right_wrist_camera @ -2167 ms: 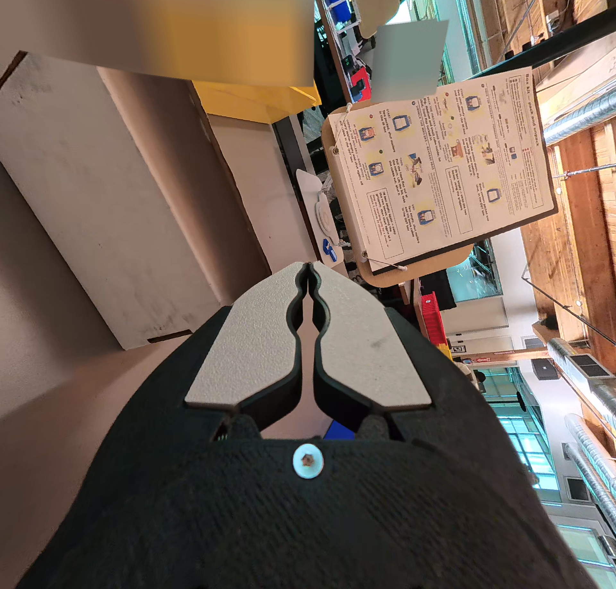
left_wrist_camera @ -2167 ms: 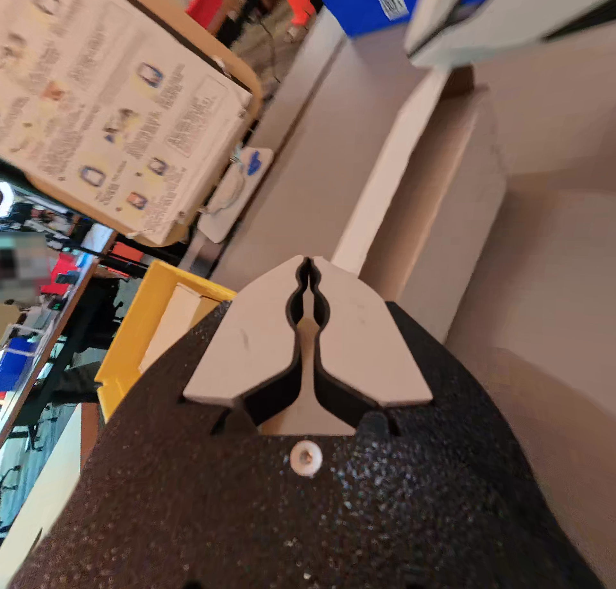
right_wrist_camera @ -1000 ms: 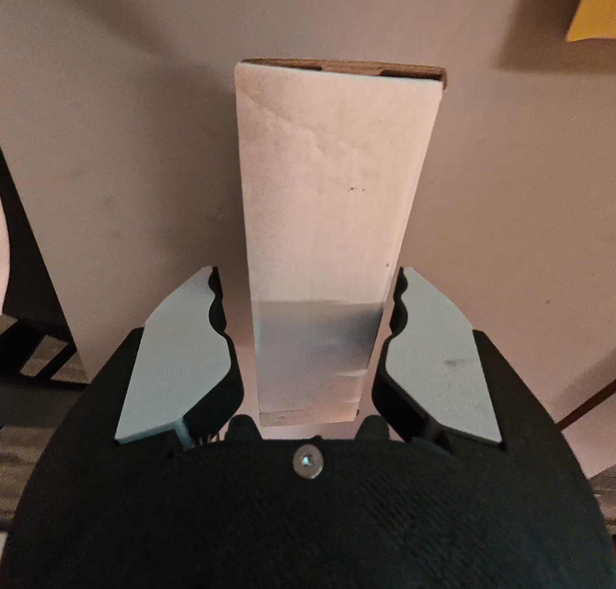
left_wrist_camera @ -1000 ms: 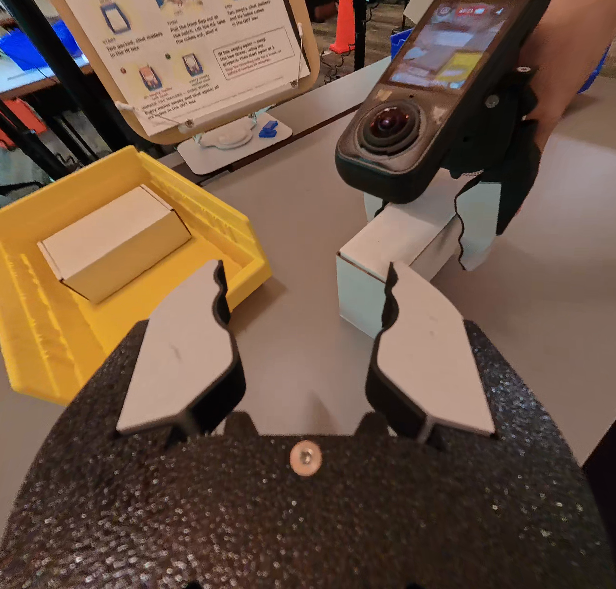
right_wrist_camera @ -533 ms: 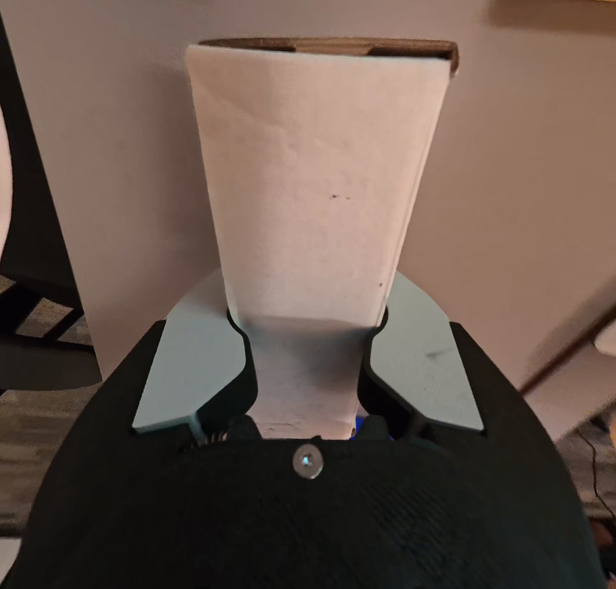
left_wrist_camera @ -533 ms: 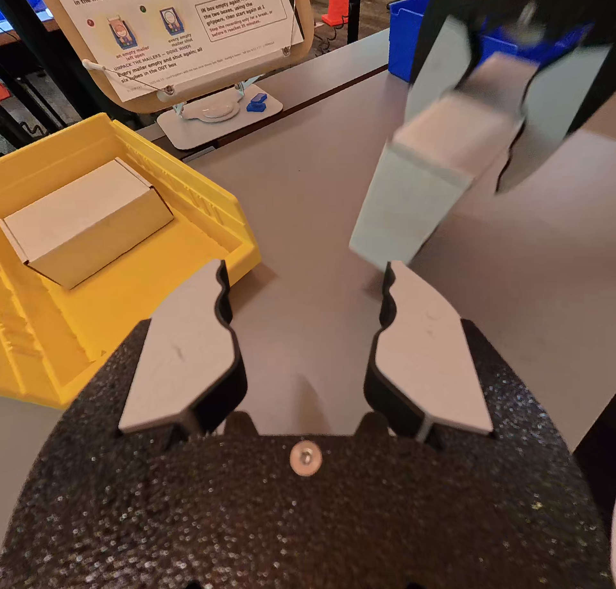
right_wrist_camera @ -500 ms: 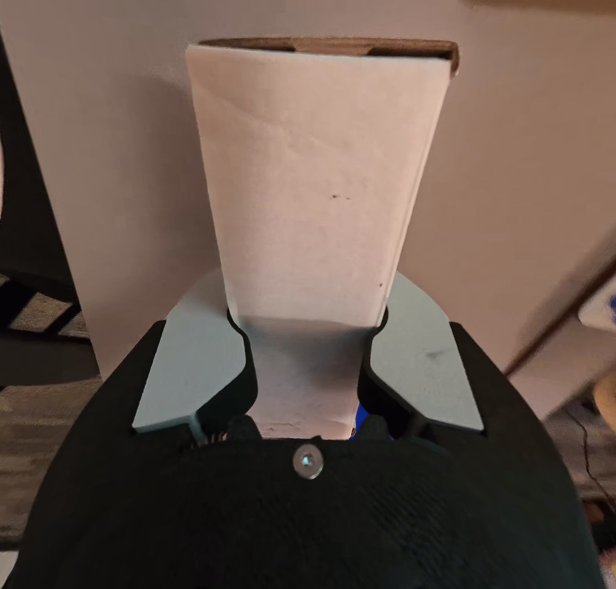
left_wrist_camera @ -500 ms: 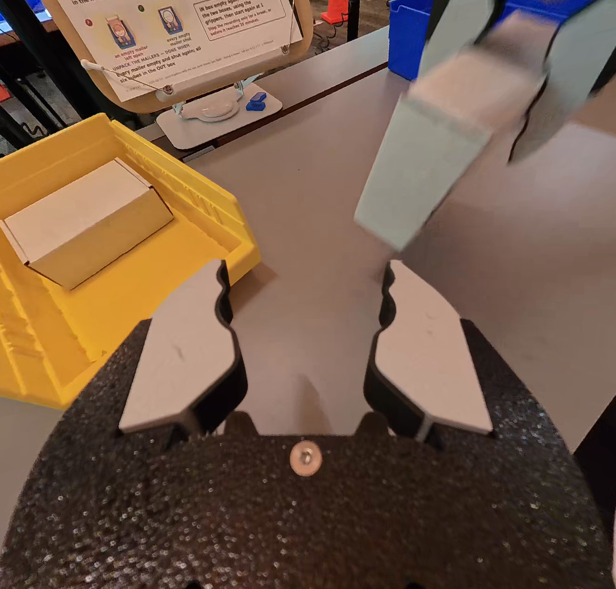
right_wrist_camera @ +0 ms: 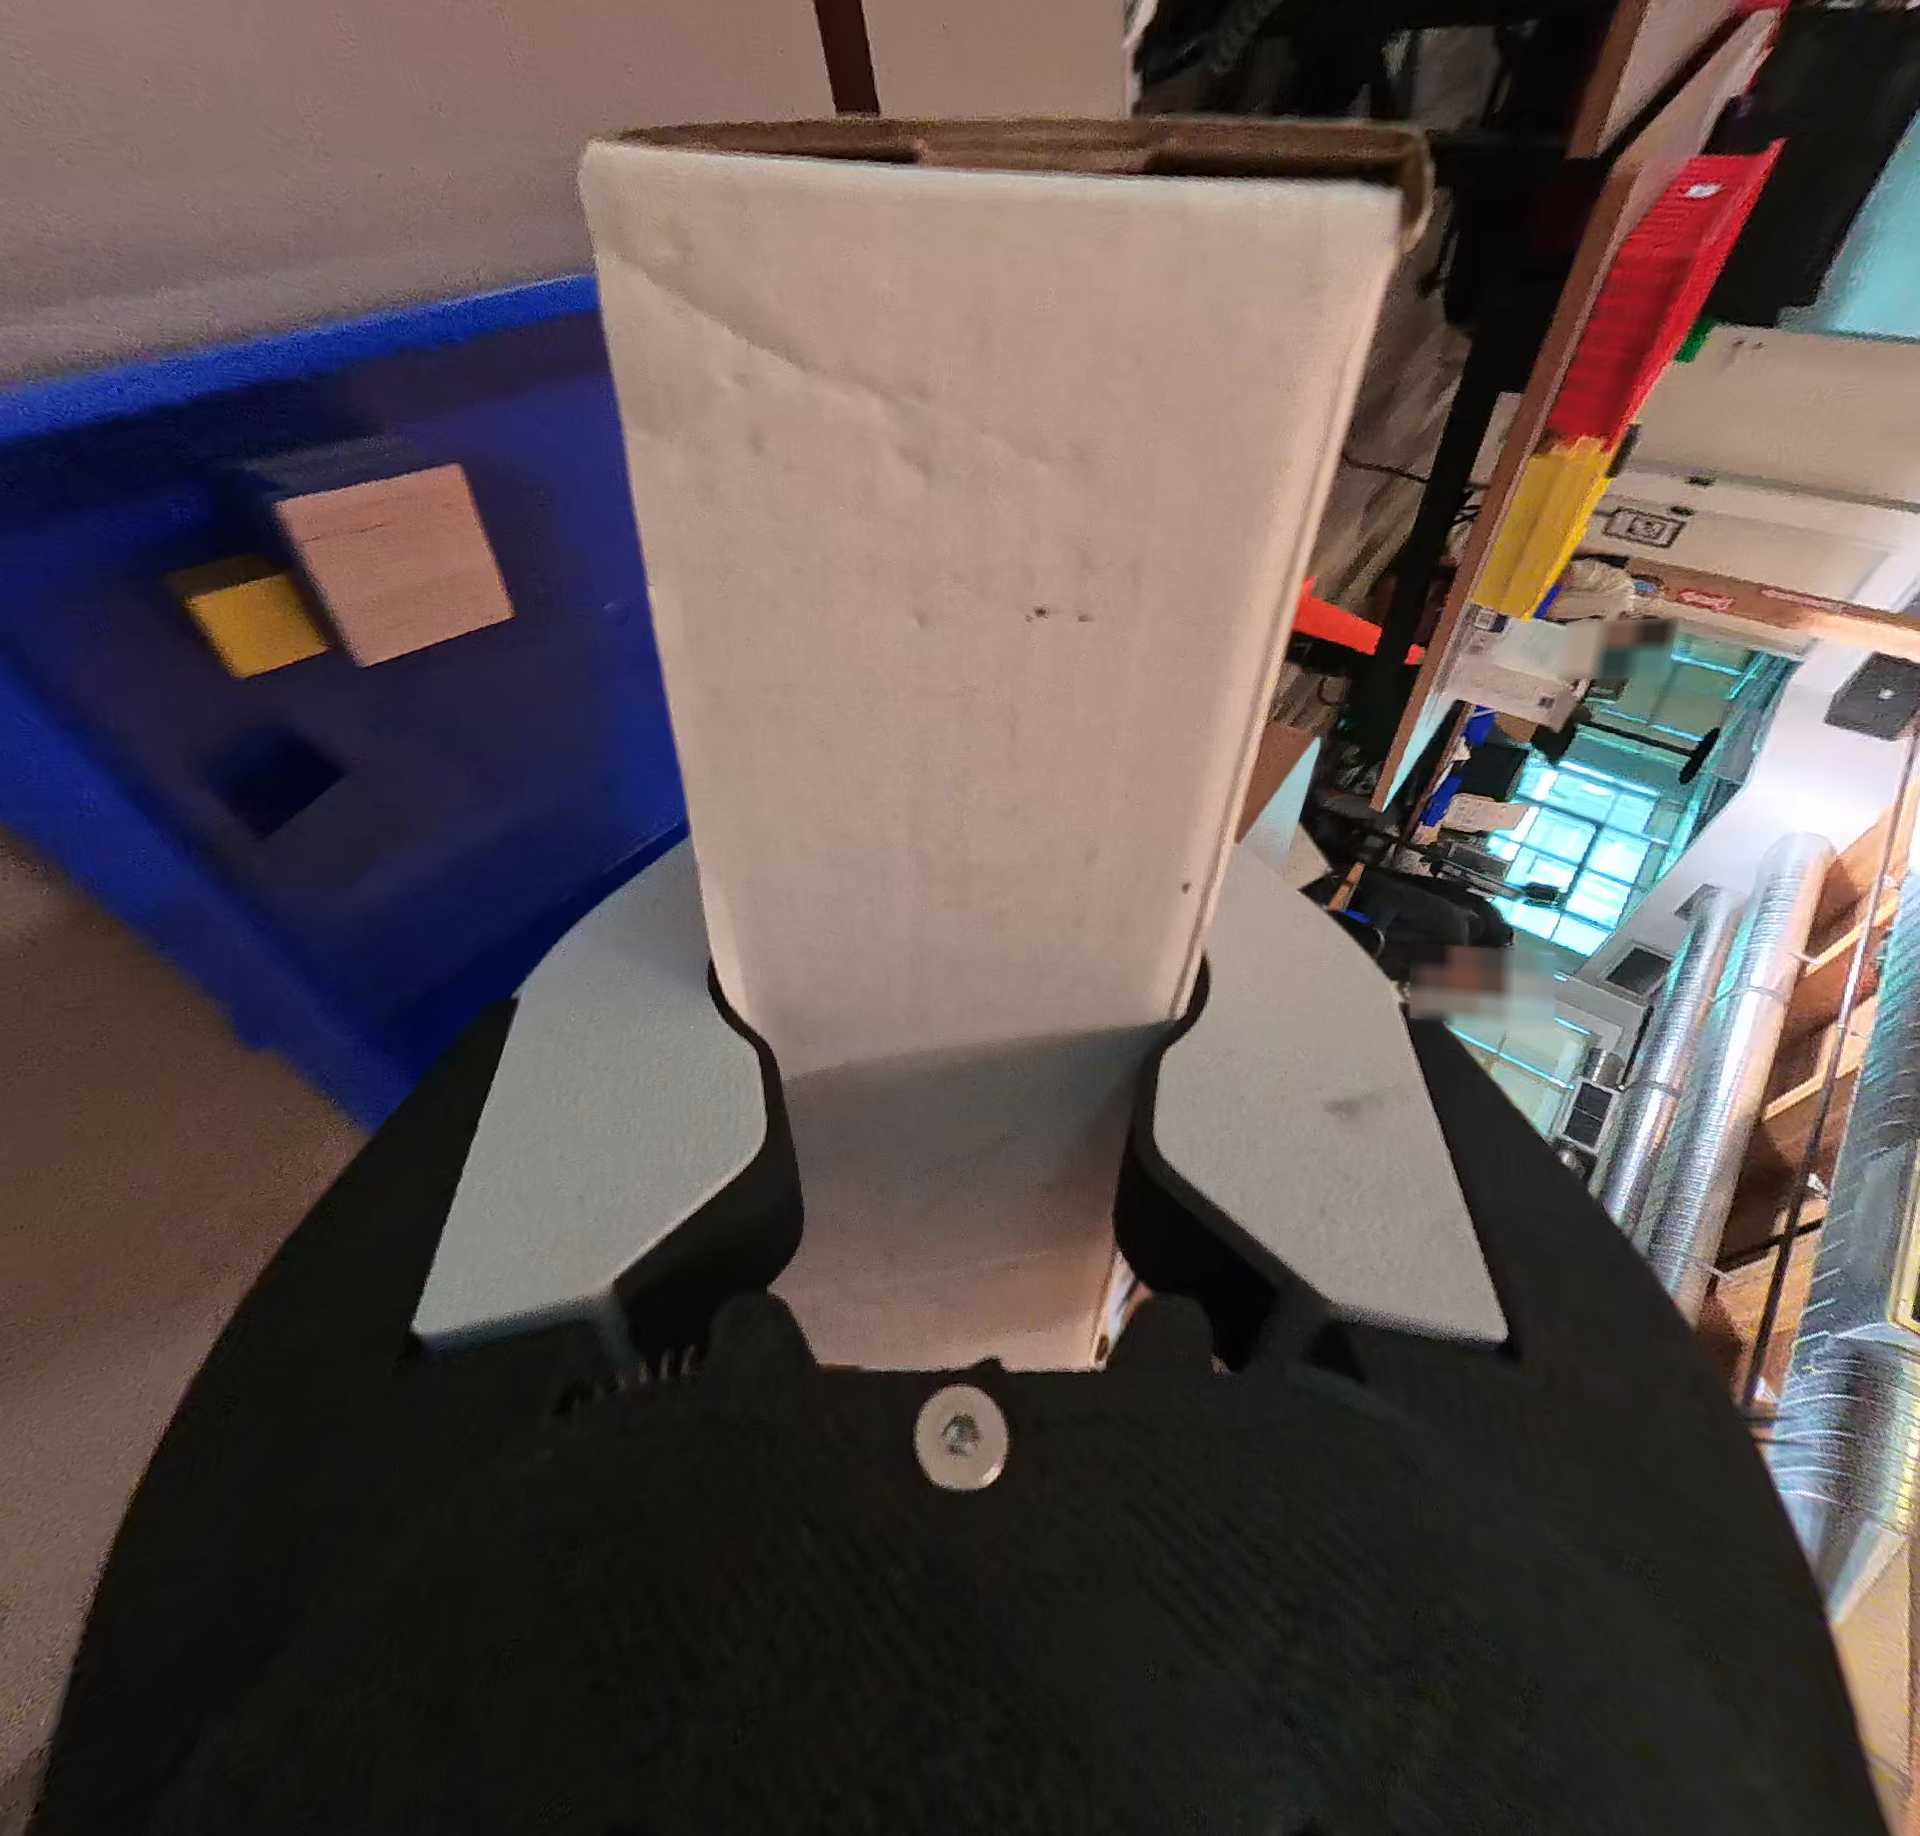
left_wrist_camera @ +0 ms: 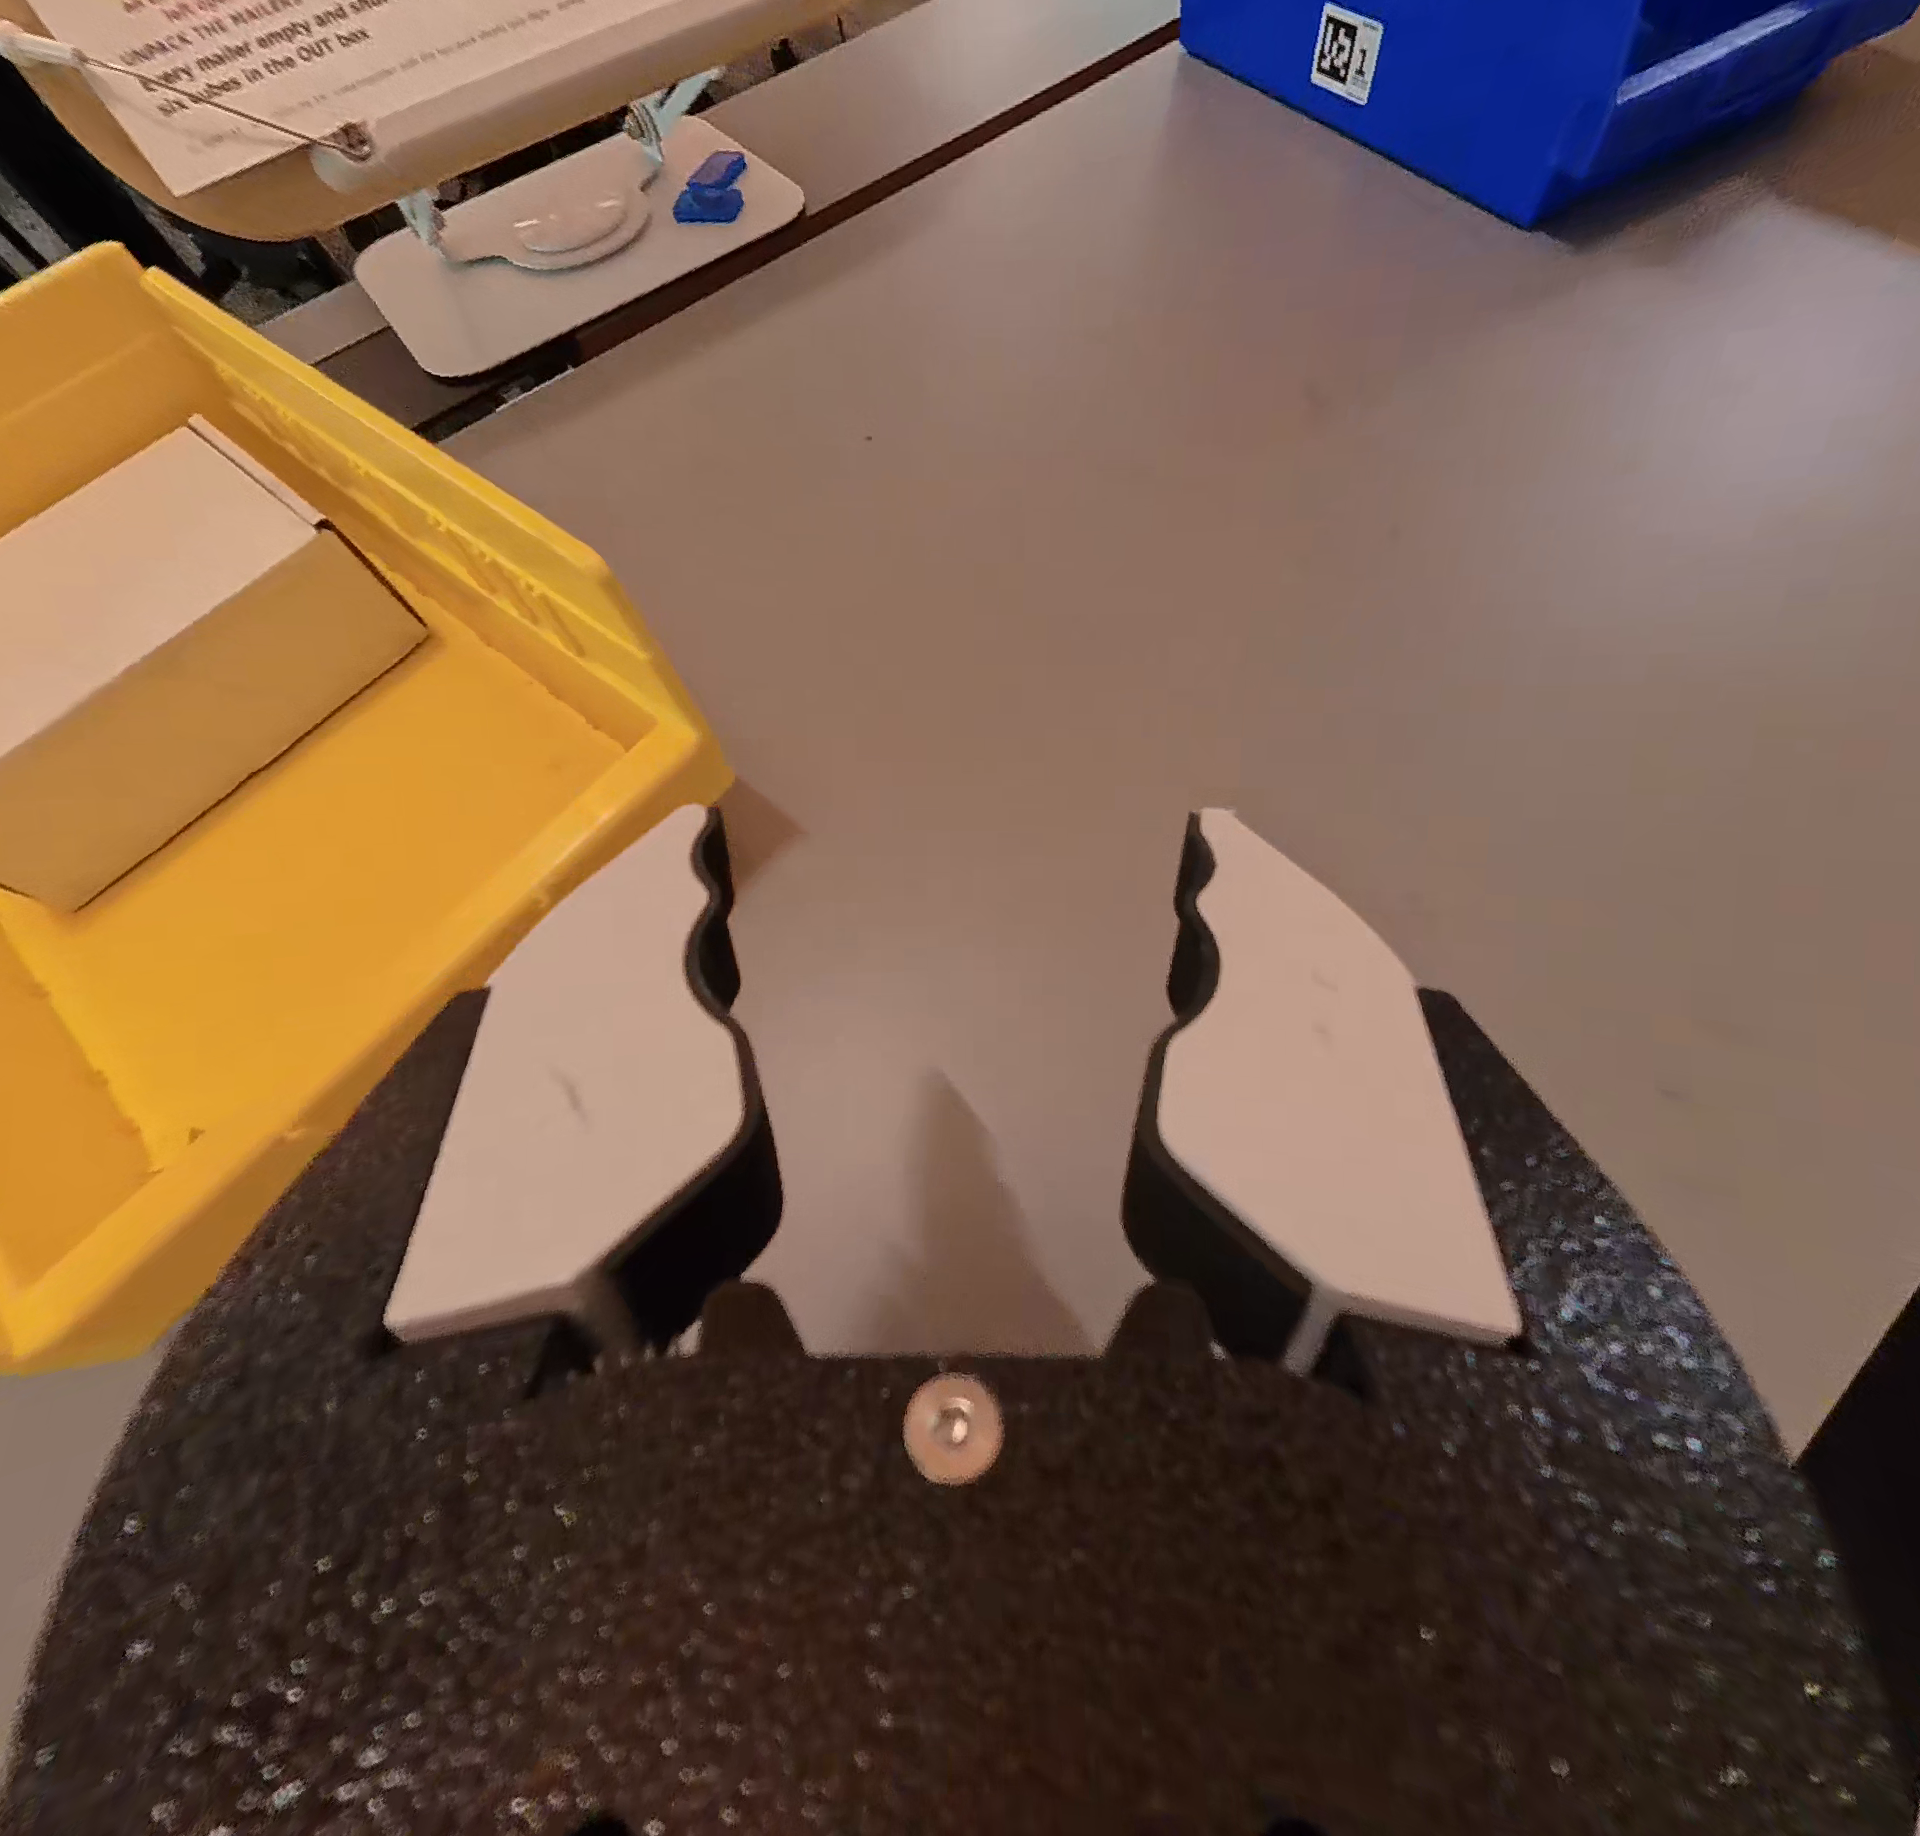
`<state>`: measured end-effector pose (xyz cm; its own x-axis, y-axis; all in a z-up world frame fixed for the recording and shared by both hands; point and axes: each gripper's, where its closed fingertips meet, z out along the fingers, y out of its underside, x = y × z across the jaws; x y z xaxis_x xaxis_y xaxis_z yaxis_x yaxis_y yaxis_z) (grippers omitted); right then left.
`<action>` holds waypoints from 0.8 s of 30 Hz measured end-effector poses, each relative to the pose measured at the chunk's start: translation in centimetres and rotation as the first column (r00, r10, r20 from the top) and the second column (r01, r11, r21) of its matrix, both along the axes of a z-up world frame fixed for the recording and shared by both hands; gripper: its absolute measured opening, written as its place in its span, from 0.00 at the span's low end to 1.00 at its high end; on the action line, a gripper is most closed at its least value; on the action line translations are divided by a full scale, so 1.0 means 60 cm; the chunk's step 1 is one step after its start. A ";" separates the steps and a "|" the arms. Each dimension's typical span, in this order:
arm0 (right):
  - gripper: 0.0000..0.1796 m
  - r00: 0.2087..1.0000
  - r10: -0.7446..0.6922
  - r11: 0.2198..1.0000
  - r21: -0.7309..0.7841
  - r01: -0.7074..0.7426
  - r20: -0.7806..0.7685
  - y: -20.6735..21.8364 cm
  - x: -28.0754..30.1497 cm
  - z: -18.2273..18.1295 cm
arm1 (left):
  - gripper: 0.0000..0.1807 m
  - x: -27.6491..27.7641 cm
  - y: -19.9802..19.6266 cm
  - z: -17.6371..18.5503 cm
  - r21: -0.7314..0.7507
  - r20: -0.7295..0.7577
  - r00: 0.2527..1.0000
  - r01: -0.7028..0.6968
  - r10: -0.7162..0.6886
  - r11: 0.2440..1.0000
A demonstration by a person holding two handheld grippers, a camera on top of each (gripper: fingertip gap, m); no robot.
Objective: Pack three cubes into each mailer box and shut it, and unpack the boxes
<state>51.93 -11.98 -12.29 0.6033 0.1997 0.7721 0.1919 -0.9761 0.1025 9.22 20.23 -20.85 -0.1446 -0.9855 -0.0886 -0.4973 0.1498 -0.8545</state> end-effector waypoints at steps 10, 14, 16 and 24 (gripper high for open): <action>0.42 0.991 0.010 0.998 0.066 -0.018 0.133 0.011 0.128 -0.131 | 0.43 0.020 -0.041 -0.047 -0.056 -0.082 0.994 0.073 -0.077 0.996; 0.42 0.991 0.011 0.998 0.064 -0.020 0.135 0.015 0.158 -0.171 | 0.42 0.019 -0.024 -0.049 -0.049 -0.075 0.997 0.031 -0.034 0.998; 0.42 0.994 0.011 0.997 0.080 -0.020 0.108 0.012 0.165 -0.196 | 0.41 0.020 -0.009 -0.040 -0.063 -0.051 0.999 0.000 -0.003 0.998; 0.50 0.994 0.100 0.981 0.172 -0.090 -0.052 0.015 0.149 -0.253 | 0.46 0.056 0.111 0.025 0.173 -0.039 0.999 0.010 -0.003 0.985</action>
